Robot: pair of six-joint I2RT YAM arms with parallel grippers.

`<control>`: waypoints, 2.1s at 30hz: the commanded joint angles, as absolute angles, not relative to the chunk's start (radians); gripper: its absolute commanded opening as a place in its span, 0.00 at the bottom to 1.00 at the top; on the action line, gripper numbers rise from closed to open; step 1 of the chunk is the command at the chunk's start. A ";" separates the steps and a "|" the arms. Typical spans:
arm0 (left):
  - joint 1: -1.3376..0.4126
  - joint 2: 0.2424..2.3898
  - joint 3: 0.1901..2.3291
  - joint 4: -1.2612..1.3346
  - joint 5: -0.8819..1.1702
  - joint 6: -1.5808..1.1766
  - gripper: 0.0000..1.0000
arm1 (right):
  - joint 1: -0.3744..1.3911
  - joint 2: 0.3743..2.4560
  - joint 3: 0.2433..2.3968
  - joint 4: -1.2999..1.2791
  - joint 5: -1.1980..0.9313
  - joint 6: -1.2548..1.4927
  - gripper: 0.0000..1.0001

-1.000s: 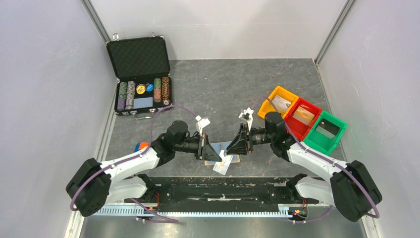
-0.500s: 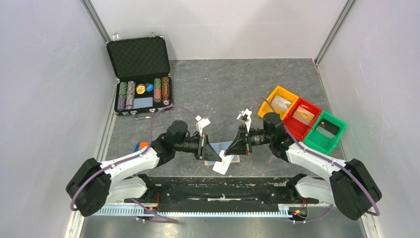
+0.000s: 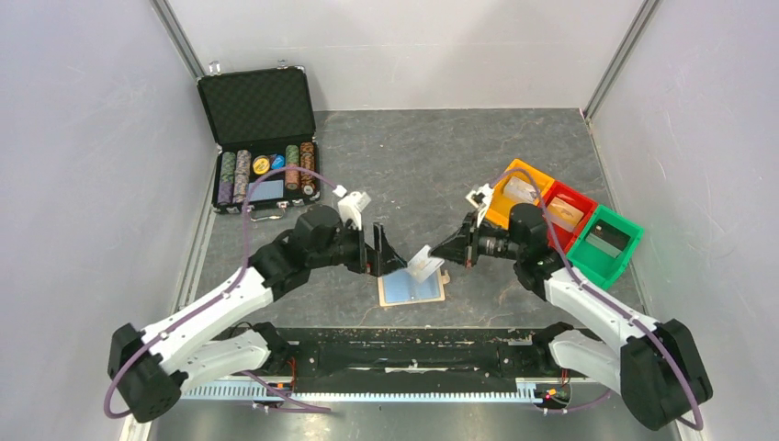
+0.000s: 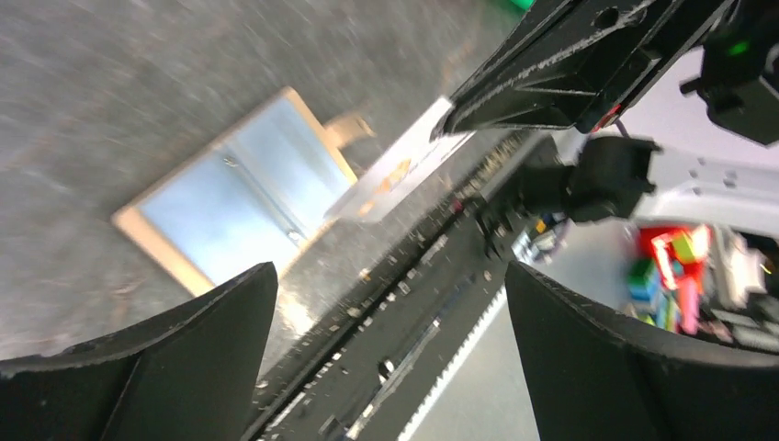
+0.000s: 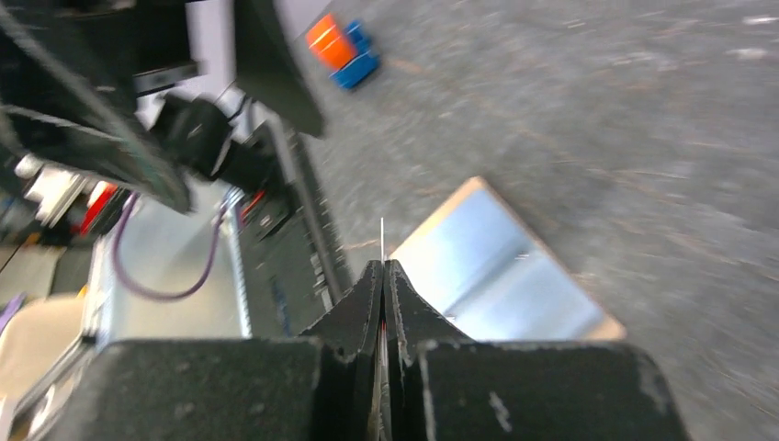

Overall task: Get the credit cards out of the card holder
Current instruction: Place the credit card in the storage box.

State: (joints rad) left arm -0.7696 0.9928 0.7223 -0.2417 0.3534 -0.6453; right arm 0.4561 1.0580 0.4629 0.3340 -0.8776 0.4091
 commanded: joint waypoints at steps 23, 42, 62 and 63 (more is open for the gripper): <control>-0.767 0.614 0.802 -0.689 -0.205 -0.429 1.00 | -0.087 1.185 0.557 0.418 -0.006 0.724 0.00; -0.767 0.582 0.793 -0.684 -0.189 -0.430 1.00 | -0.144 1.441 0.637 0.574 0.084 0.890 0.00; -0.768 0.562 0.789 -0.673 -0.203 -0.430 1.00 | -0.141 1.582 0.632 0.689 0.124 0.945 0.00; -0.768 0.560 0.789 -0.673 -0.206 -0.431 1.00 | -0.140 1.588 0.632 0.694 0.118 0.944 0.00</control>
